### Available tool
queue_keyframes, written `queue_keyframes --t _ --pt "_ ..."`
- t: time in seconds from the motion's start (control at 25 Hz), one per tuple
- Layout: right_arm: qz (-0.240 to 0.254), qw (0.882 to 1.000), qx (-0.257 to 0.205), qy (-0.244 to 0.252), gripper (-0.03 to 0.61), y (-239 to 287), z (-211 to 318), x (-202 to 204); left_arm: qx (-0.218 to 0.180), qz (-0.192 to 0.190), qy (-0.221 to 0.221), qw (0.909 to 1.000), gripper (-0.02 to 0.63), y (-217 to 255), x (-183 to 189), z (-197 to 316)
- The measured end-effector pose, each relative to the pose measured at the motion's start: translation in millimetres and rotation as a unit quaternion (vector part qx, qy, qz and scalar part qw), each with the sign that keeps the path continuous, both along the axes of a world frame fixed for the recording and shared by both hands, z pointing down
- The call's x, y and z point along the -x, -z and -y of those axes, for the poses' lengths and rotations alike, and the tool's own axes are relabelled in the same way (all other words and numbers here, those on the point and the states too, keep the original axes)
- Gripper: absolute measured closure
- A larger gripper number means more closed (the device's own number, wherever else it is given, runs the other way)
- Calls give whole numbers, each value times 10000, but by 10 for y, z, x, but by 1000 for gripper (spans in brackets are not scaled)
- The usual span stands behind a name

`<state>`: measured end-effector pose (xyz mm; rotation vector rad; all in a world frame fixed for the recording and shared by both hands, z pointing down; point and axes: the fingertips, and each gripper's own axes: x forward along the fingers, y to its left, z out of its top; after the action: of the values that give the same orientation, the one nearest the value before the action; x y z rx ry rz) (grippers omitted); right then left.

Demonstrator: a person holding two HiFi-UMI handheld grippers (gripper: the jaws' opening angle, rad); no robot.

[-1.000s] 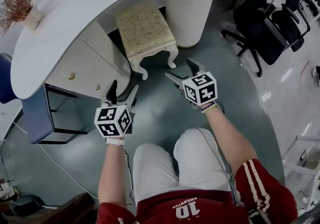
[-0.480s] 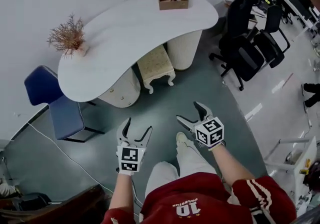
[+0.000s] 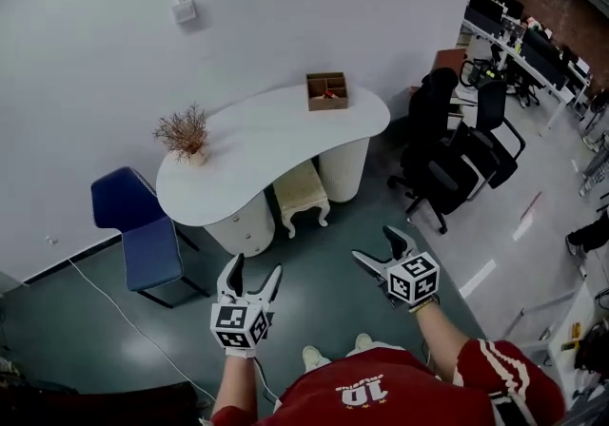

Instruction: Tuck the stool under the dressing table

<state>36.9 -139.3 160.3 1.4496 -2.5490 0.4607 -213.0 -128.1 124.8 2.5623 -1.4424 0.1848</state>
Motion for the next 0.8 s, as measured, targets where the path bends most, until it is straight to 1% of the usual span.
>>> queue_keyframes --t 0.12,0.2,0.24,0.44,0.56,0.68,0.8 --pt "63 9996 -285 -53 150 311 35 -250 -169 -299 236 9991 261 260 -63 -24" --pt "106 9993 -365 -54 150 456 42 -438 -215 -514 347 9978 261 416 -202 -47" --pt "119 9991 -395 -23 150 519 36 -528 -279 -550 422 9972 261 503 -279 -72" --pt "126 9977 -574 335 149 755 -109 -982 -652 -528 818 9931 261 866 -661 -276" --pt "213 9964 -730 367 149 953 -224 -1334 -824 -450 884 9917 262 1056 -939 -474" --pt "412 9939 -931 427 149 1202 -365 -1574 -1070 -360 1015 9884 264 1215 -1177 -730" --pt "414 9907 -1104 686 164 1400 -486 -1681 -1267 -403 1253 9832 304 1316 -1339 -929"
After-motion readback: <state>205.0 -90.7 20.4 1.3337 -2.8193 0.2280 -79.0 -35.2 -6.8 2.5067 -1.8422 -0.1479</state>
